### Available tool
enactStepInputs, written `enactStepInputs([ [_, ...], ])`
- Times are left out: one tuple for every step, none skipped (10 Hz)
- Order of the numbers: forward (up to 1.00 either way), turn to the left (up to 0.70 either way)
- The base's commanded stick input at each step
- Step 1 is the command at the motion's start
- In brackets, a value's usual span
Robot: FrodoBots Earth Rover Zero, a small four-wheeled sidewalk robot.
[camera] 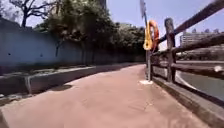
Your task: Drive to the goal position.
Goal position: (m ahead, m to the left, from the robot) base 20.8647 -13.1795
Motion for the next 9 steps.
enactStepInputs([
  [1.00, 0.01],
  [1.00, 0.01],
  [1.00, 0.01],
  [1.00, 0.01],
  [1.00, 0.01],
  [1.00, 0.01],
  [1.00, 0.01],
  [1.00, 0.01],
  [1.00, 0.01],
])
